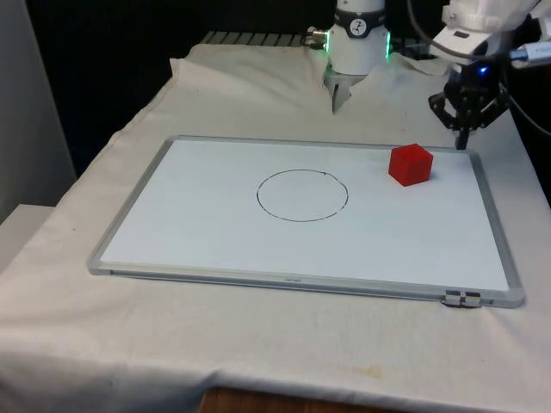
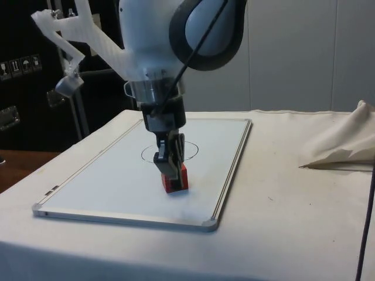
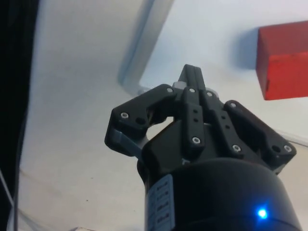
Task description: Push the cube into the marked area.
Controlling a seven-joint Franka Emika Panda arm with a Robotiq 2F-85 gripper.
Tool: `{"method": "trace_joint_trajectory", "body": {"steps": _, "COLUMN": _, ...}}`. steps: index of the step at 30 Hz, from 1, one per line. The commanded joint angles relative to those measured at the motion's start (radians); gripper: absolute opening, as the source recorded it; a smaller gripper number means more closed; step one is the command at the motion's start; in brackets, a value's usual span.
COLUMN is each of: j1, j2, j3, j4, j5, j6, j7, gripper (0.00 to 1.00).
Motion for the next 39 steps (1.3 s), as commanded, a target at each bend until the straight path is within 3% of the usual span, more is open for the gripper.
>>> {"method": "trace_joint_trajectory", "body": {"steps": 1, "j1": -0.002, "j2": 0.004, "j3": -0.009, "j4": -0.007, "j5": -0.013, "j6": 0.013, "j7": 0.0, "gripper": 0.0}}
{"method": "trace_joint_trajectory", "body": {"steps": 7, "j1": 0.0, "j2": 0.014, "j3": -0.036, "j4": -0.013, "j5": -0.063, "j6": 0.005, "j7": 0.011, "gripper": 0.0}}
{"method": "trace_joint_trajectory", "body": {"steps": 8, "j1": -0.005, "j2": 0.015, "j3": -0.029, "j4": -0.01, "j5": -0.053, "j6": 0.0, "j7": 0.002, "gripper": 0.0}}
{"method": "trace_joint_trajectory", "body": {"steps": 9, "j1": 0.0, "j2": 0.016, "j3": -0.042, "j4": -0.012, "j5": -0.08, "j6": 0.002, "j7": 0.018, "gripper": 0.0}}
{"method": "trace_joint_trajectory", "body": {"steps": 17, "j1": 0.001, "j2": 0.025, "j3": -0.061, "j4": 0.002, "j5": -0.157, "j6": -0.011, "j7": 0.074, "gripper": 0.0}}
{"method": "trace_joint_trajectory", "body": {"steps": 18, "j1": -0.007, "j2": 0.02, "j3": -0.049, "j4": -0.004, "j5": -0.142, "j6": -0.005, "j7": 0.06, "gripper": 0.0}}
{"method": "trace_joint_trajectory", "body": {"steps": 19, "j1": 0.0, "j2": 0.027, "j3": -0.063, "j4": 0.006, "j5": -0.177, "j6": -0.015, "j7": 0.09, "gripper": 0.0}}
{"method": "trace_joint_trajectory", "body": {"steps": 24, "j1": -0.001, "j2": 0.031, "j3": -0.073, "j4": 0.019, "j5": -0.238, "j6": -0.035, "j7": 0.14, "gripper": 0.0}}
{"method": "trace_joint_trajectory", "body": {"steps": 27, "j1": -0.003, "j2": 0.033, "j3": -0.076, "j4": 0.025, "j5": -0.264, "j6": -0.046, "j7": 0.162, "gripper": 0.0}}
{"method": "trace_joint_trajectory", "body": {"steps": 28, "j1": -0.01, "j2": 0.03, "j3": -0.065, "j4": 0.018, "j5": -0.244, "j6": -0.037, "j7": 0.145, "gripper": 0.0}}
{"method": "trace_joint_trajectory", "body": {"steps": 29, "j1": -0.003, "j2": 0.034, "j3": -0.077, "j4": 0.027, "j5": -0.273, "j6": -0.05, "j7": 0.17, "gripper": 0.0}}
{"method": "trace_joint_trajectory", "body": {"steps": 36, "j1": -0.005, "j2": 0.038, "j3": -0.086, "j4": 0.043, "j5": -0.338, "j6": -0.088, "j7": 0.226, "gripper": 0.0}}
{"method": "trace_joint_trajectory", "body": {"steps": 37, "j1": -0.011, "j2": 0.033, "j3": -0.077, "j4": 0.036, "j5": -0.323, "j6": -0.08, "j7": 0.213, "gripper": 0.0}}
{"method": "trace_joint_trajectory", "body": {"steps": 39, "j1": -0.005, "j2": 0.039, "j3": -0.088, "j4": 0.047, "j5": -0.353, "j6": -0.098, "j7": 0.24, "gripper": 0.0}}
